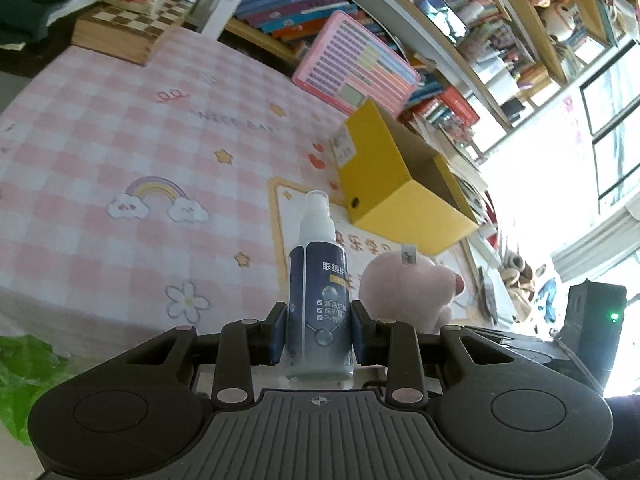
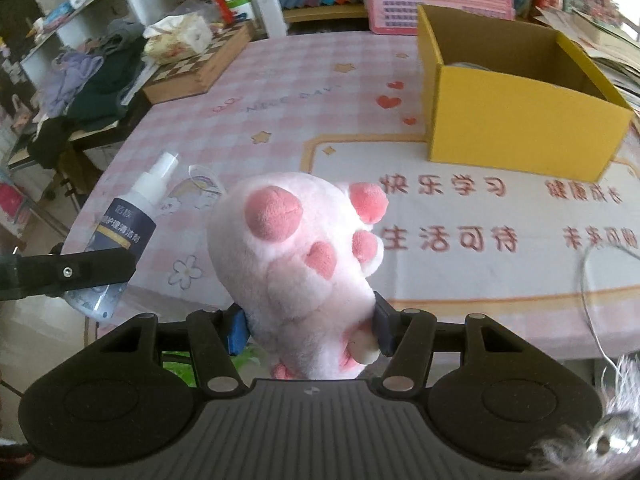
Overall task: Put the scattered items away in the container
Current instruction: 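Lift and carry the spray bottle and pink plush over the yellow box with both tools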
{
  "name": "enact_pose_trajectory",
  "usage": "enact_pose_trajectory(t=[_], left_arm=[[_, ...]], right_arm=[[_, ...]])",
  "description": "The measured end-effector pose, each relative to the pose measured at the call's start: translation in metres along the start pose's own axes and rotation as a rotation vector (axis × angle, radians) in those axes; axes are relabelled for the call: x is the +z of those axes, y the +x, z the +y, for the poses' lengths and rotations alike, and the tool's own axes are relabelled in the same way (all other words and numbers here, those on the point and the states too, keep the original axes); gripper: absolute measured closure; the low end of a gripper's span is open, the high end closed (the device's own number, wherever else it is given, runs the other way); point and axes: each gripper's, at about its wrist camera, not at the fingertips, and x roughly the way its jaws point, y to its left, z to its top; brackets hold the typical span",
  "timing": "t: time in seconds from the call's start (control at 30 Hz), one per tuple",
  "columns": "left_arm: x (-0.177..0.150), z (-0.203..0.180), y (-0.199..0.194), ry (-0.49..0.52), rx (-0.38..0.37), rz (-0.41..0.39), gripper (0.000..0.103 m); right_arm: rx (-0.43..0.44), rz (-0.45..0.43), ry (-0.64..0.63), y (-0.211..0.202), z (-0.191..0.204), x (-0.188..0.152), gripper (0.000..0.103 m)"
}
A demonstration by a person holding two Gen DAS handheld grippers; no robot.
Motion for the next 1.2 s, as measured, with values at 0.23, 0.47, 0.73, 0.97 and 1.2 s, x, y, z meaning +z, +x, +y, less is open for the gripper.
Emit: enact_pose_trajectory(t=[0.23,0.47,0.73,0.97,1.2], left_arm=[[-0.007,-0.007,0.003,0.008,-0.035,0.025,0.072],[-0.014,-0.018,0.011,0.034,-0.079,0.052,0.072],[-0.014,-0.030,0.025,0.039,-0.110,0.081,0.072],[-0.010,-0.049,0.045,0.080,-0.134,0.121,0.072],[-0.008,-0.069,0.068,0.115,-0.156,0.161,0.072]], right_arm=[[-0.049,-0.005,0.022,-0.014,-0.007,-0.015,0.047],[-0.098,0.005,0.053,-0.025,-0.020,-0.026,0.047],[-0.129,0.008,0.084,-0.033,-0.035,-0.031,0.047],[-0.159,-0.005,0.130,-0.041,-0.058,-0.034,0.047],[-0.183,-0.010,0.176,-0.047,-0.083,-0.037,0.047]])
